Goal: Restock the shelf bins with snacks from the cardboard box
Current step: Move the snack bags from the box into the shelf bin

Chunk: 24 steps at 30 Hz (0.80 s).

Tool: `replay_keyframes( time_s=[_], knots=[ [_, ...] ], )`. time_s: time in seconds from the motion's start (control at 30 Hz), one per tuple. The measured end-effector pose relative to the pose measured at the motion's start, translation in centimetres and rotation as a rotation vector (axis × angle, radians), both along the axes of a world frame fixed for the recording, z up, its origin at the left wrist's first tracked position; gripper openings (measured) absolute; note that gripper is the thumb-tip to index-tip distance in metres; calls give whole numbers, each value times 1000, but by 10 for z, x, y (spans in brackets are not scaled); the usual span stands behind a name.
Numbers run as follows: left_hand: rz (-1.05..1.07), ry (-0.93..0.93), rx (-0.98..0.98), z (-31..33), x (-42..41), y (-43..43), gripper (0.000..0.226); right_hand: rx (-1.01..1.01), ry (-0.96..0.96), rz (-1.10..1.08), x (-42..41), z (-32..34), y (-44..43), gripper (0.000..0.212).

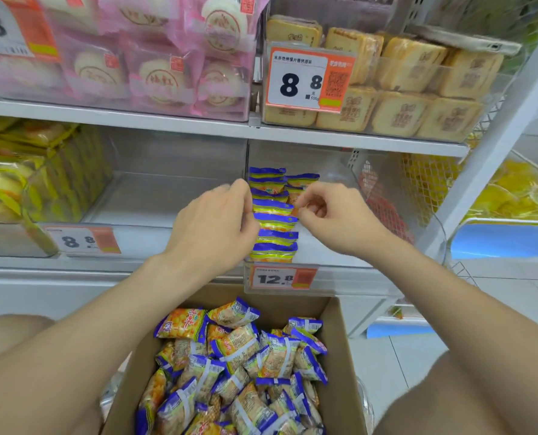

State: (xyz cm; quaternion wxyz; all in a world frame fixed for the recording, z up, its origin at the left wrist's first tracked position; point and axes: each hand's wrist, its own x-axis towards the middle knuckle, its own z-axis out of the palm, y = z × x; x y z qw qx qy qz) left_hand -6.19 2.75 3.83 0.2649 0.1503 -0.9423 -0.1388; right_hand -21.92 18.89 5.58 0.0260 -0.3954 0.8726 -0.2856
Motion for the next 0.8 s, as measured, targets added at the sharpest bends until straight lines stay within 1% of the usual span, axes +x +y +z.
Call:
replay_keyframes(
  time_s=[0.07, 0.1, 0.17, 0.23, 0.27, 0.3, 0.33, 0.4, 0.47, 0.5, 0.6, 0.67, 0.7, 0.73, 0.8],
  knots=[
    [0, -93, 76, 0, 18, 3, 13, -26, 1, 161, 38, 17, 15, 13],
    [3, -209, 127, -3, 27, 3, 15, -36, -16, 221, 55, 21, 20, 13],
    [-39, -554, 164, -16, 43, 1, 16, -10, -52, 337, 87, 18, 28, 12],
    [-125, -884, 78, -38, 53, -2, 16, 86, -31, 439, 112, -2, 30, 9],
    [-137, -1007, 8, -52, 56, -4, 17, 159, 5, 473, 122, -16, 30, 9],
    [-119, -1094, -62, -66, 58, -5, 16, 249, 55, 500, 129, -31, 29, 13],
    [-84, -1142, -117, -80, 59, -7, 17, 351, 103, 523, 135, -47, 28, 18],
    [-11, -1161, -171, -111, 60, -10, 32, 559, 159, 544, 141, -72, 22, 21],
    [40, -1167, -187, -142, 63, -14, 52, 689, 170, 547, 142, -88, 14, 16],
    [59, -1177, -167, -155, 65, -13, 58, 734, 172, 554, 141, -93, 10, 13],
    [108, -1146, -111, -182, 71, -9, 60, 839, 165, 593, 133, -104, 0, 9],
    [122, -1060, -184, -193, 71, -11, 61, 884, 147, 624, 127, -109, -5, 15],
    [109, -1048, -236, -197, 71, -14, 60, 898, 137, 635, 124, -109, -6, 16],
    [102, -1052, -248, -198, 70, -16, 58, 908, 134, 644, 122, -110, -8, 15],
    [134, -1060, -133, -194, 69, -19, 55, 930, 137, 645, 120, -110, -10, 9]
  ],
)
